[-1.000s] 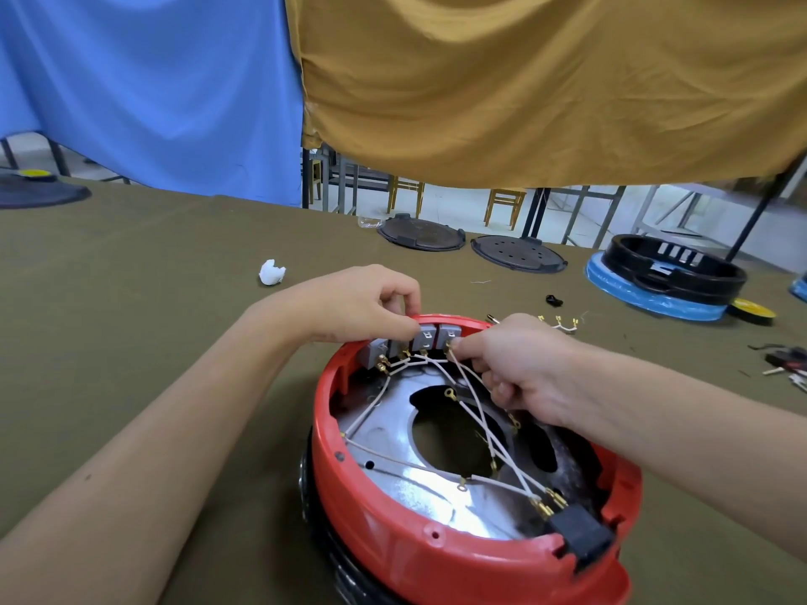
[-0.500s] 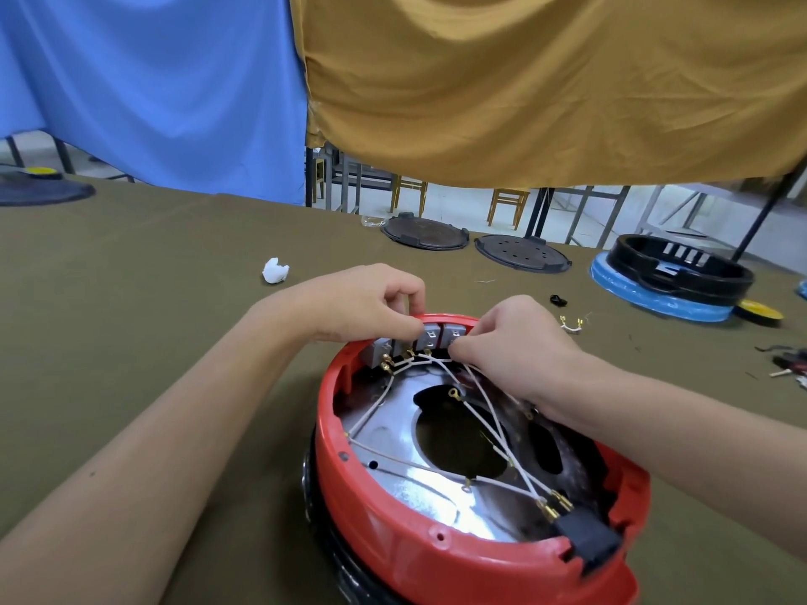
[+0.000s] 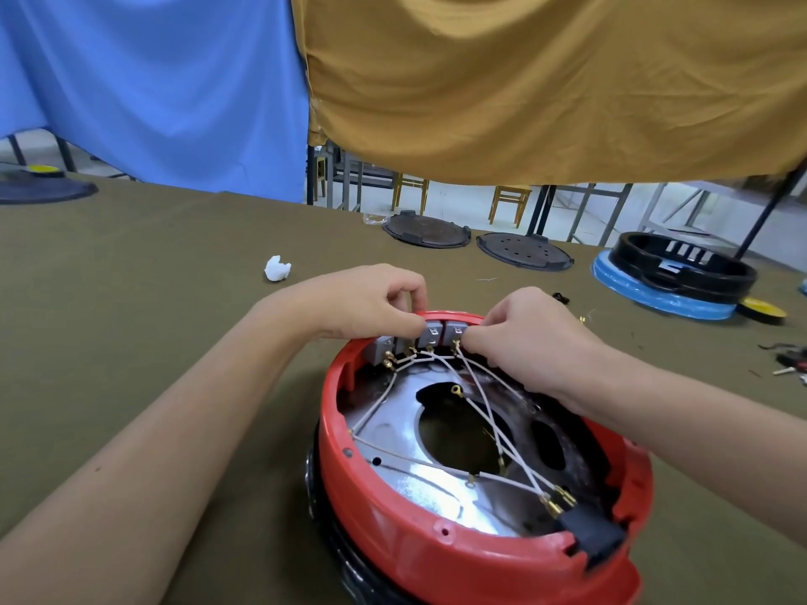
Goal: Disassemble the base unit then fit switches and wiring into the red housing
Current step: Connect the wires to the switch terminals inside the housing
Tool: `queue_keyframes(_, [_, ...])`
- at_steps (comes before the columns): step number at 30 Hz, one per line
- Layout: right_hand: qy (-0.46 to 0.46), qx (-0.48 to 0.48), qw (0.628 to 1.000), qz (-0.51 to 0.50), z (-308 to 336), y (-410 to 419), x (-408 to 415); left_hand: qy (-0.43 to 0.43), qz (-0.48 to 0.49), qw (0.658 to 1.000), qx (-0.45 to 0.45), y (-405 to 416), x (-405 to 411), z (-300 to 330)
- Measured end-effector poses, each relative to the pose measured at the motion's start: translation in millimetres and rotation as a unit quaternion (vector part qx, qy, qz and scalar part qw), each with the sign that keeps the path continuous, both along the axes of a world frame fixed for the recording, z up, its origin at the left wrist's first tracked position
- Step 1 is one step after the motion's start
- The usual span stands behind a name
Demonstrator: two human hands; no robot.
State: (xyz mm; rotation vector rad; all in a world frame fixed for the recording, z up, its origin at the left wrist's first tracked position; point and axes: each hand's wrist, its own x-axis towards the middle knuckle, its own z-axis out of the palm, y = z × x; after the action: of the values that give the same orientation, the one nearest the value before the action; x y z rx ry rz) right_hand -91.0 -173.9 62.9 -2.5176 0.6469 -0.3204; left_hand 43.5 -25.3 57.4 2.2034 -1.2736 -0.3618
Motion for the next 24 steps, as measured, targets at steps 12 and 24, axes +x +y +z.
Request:
queue_keyframes(12, [-0.009, -0.054, 0.998, 0.026, -9, 7, 5, 0.045, -0.025, 0.999, -0.012, 0, -17, 4])
queue_keyframes(24, [-0.006, -0.061, 0.997, 0.051, 9, -5, -4, 0.053, -0.010, 0.999, -0.010, -4, -17, 1])
